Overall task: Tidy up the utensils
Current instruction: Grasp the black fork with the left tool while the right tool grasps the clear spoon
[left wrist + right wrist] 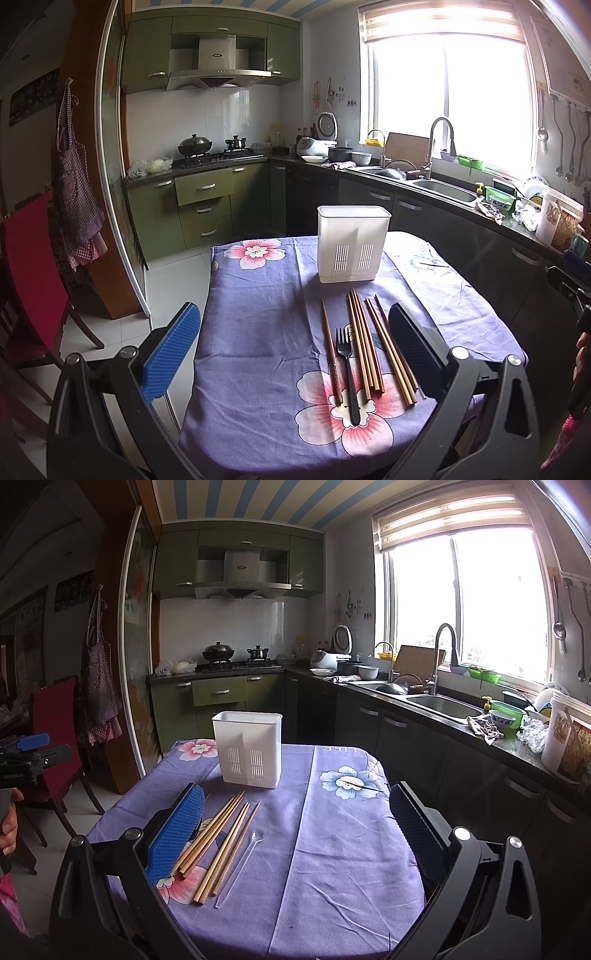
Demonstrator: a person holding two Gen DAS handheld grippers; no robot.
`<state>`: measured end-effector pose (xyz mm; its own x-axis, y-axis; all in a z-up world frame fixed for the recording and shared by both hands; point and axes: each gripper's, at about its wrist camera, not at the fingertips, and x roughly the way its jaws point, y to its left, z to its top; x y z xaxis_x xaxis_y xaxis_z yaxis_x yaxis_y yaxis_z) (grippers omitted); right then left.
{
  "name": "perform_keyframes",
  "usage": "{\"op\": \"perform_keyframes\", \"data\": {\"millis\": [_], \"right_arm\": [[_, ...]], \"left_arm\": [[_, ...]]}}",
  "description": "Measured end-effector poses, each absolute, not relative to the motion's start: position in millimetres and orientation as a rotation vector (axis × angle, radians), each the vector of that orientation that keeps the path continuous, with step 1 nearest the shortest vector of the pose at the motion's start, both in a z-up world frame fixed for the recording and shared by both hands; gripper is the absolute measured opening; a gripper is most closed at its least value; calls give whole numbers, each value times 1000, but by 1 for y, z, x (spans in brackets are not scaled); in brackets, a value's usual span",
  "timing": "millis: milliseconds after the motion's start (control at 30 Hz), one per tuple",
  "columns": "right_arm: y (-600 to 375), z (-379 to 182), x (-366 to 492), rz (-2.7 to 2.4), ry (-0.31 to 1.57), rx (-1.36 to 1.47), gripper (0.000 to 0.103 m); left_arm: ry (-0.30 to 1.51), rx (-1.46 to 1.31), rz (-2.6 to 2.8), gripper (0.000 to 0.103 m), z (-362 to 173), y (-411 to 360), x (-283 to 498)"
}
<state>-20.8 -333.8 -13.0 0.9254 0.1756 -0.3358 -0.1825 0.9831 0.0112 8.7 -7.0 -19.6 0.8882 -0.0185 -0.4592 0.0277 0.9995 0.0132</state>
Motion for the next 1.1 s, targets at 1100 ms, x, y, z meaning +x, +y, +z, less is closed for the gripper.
{"op": "perform_keyframes", "data": {"millis": [1100], "right_arm": [[-324, -57, 102, 390, 792, -24, 99]], "left_arm": [[829, 159, -48, 97, -74, -50, 119]]}}
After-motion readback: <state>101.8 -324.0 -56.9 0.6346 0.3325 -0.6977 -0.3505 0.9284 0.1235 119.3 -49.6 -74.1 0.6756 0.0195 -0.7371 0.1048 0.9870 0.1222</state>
